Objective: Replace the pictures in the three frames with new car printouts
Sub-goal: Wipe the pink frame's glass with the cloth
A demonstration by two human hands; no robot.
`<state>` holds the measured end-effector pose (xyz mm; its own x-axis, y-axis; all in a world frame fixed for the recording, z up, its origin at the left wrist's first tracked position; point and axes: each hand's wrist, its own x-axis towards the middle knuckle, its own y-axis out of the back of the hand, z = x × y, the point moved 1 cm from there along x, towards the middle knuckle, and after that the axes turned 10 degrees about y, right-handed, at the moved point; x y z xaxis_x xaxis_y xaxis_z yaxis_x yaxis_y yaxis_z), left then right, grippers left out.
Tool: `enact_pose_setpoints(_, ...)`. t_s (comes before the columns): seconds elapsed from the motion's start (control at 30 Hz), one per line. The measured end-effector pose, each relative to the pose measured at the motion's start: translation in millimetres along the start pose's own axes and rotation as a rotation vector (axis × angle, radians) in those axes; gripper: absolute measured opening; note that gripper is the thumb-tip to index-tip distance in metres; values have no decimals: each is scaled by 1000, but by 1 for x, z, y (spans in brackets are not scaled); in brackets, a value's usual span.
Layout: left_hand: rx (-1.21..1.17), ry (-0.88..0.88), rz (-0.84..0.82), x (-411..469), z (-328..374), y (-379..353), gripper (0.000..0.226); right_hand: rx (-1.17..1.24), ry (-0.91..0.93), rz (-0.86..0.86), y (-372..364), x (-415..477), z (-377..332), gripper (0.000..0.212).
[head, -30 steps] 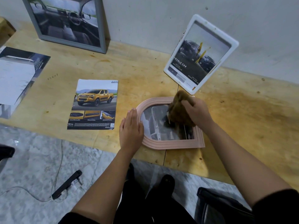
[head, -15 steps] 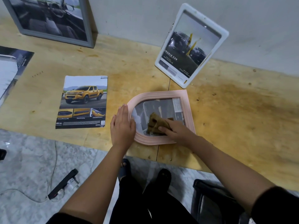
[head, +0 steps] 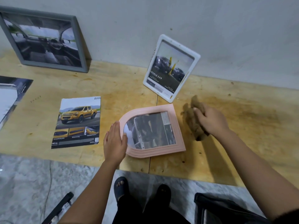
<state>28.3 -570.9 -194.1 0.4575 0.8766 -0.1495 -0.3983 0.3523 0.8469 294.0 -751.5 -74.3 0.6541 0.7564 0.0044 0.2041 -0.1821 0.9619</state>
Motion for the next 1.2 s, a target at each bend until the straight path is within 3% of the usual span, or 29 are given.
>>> enact_pose_setpoints(0.1,-17,22,-29,1,1,2,53,-104,-61,99,-11,-33,33,32)
enact_pose_setpoints(0.23,-40,46,-84,5,-1,5,50,-159,3,-338,-67,-70,57,65)
enact_pose_setpoints(0.3,-82,42,-118,4,0,9,53,-110,-68,-400,-73,-65,58,71)
enact_pose_setpoints(0.33,-120,45,-124,2,1,11,55,-87,-81,-405,-71,-61,55,71)
enact_pose_setpoints(0.4,-203,107,-48,-10,4,14,56,-22,-10,-235,-60,-57,43,63)
enact_pose_setpoints(0.47,-276,211,38,-27,7,10,53,203,47,4,-53,-62,21,47)
enact_pose_setpoints(0.5,-298,239,45,-35,8,5,52,341,21,33,-52,-65,7,43)
enact_pose_setpoints(0.63,-309,369,52,-57,28,-8,51,503,-75,-186,-76,-67,-32,41)
enact_pose_setpoints(0.8,-414,562,88,-47,50,2,36,533,-266,-224,-74,-51,-40,57)
enact_pose_setpoints(0.9,-611,669,69,-43,52,6,42,490,-314,-338,-64,-47,-36,66)
enact_pose_setpoints(1.0,-922,738,24,-41,52,23,43,641,-357,-457,-63,-57,-28,70)
enact_pose_setpoints(1.1,-1012,672,16,-28,51,52,40,817,-329,-498,-61,-66,-33,70)
enact_pose_setpoints(1.2,-963,525,48,0,61,91,35,1001,-325,-438,-64,-58,-53,53)
